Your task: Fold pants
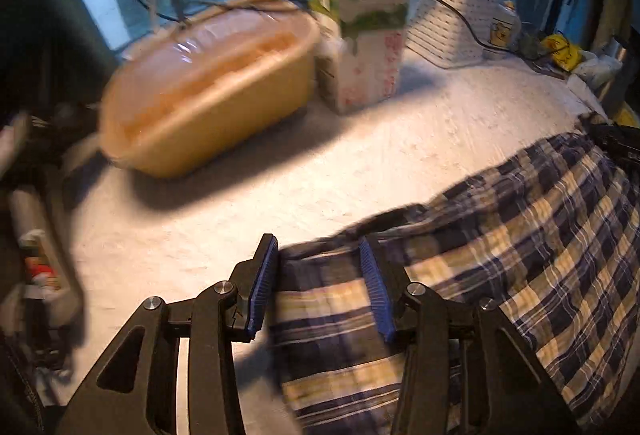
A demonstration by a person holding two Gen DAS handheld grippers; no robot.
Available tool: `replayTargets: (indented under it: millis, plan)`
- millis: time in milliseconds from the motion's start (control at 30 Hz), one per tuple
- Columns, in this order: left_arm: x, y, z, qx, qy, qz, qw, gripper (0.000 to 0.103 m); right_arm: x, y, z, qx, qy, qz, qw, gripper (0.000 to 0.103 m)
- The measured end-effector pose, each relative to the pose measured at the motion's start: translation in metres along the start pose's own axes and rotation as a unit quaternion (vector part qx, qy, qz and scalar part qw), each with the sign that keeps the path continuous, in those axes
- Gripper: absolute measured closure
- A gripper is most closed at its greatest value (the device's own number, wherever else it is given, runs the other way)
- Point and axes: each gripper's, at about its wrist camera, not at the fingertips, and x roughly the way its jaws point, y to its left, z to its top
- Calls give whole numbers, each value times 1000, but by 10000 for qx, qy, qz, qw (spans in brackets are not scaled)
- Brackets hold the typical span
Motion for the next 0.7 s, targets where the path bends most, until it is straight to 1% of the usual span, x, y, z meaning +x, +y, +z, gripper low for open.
replayTargets:
  millis: [33,167,267,433,500,533,567,700]
  plan:
    - [-7,1,2,8,-91,30,10000,59,0,0,1,7,-12,-22,10000,69]
    - [-51,6,4,-238,-478,-93,9985,59,-17,5,-1,54,-200,-95,9997,69]
    - [-75,-10,-5,-257,-616,-234,9975,59,-29,10,-6,40,-283,-78,9996,69]
    - [-87,-58,-36,-196,-498,-773,9956,59,-48,15,-23,36,-406,3,9992,67]
    - [-87,-77,-49,-212,-400,-996,9940,59,-55,15,-31,18,-439,39,9990,58]
    - [-84,-88,-57,-207,-323,-1118,9930,59,-59,16,-35,0,-450,62,9990,55]
    - [-79,-97,-60,-187,-250,-1163,9927,59,-61,17,-40,-30,-447,84,9990,52]
    - [-69,-121,-76,-206,-19,-1175,9929,59,-64,15,-56,-55,-402,95,9991,52]
